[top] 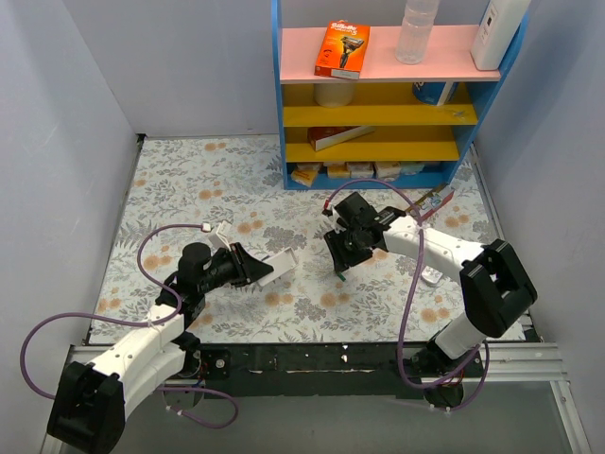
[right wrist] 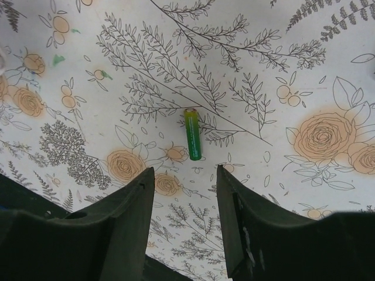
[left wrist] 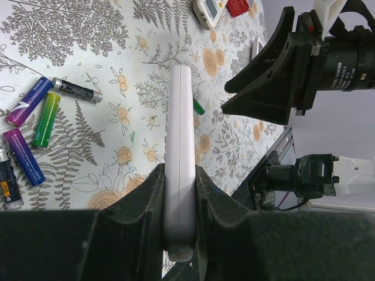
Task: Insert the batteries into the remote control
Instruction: Pick up the battery from the center of the board.
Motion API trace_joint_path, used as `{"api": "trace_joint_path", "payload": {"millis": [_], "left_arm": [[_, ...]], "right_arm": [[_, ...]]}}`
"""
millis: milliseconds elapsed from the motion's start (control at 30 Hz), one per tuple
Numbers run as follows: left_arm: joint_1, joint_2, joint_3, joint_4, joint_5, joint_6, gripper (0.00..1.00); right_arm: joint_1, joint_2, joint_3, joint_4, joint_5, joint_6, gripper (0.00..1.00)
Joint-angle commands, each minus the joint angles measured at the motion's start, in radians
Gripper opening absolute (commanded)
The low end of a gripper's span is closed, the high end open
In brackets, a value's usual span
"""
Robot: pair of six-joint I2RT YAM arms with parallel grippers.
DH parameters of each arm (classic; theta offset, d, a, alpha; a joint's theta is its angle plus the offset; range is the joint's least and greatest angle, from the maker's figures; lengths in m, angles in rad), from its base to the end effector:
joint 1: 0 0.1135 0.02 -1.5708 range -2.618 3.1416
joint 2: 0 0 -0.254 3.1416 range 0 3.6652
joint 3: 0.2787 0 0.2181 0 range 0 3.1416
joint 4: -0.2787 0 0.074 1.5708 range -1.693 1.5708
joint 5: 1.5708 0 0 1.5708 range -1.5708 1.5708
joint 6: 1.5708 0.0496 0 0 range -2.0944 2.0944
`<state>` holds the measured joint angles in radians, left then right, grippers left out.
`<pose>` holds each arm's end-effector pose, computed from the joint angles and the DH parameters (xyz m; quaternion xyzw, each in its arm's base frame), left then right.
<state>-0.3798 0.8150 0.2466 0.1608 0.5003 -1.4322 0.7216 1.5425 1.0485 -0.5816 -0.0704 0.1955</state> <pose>0.1423 -0.0824 0.1895 -0.2890 0.7684 -0.5465 0.1656 0.2113 0.1906 0.2122 -0.2603 0.9333 0.1390 0.2045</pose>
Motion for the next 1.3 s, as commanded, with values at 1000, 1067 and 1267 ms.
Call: {"api": "trace_joint_path", "payload": {"millis": [1000,1067,1267], "left_arm": [[-0.022,0.0,-0.006,0.074,0.018,-0.011,0.0],[-0.022,0.0,-0.01,0.082,0.023,-0.014,0.0],[-0.022,0.016,-0.027,0.154,0.063,-0.031,0.0]], "right_arm": [[0.116,0.188,-0.018,-0.004,0.184,-0.011,0.1],[0.118,0.173,-0.016,-0.006,0.187,-0.011,0.04],[0.119,0.11,0.022,-0.055,0.172,-0.01,0.01]]}}
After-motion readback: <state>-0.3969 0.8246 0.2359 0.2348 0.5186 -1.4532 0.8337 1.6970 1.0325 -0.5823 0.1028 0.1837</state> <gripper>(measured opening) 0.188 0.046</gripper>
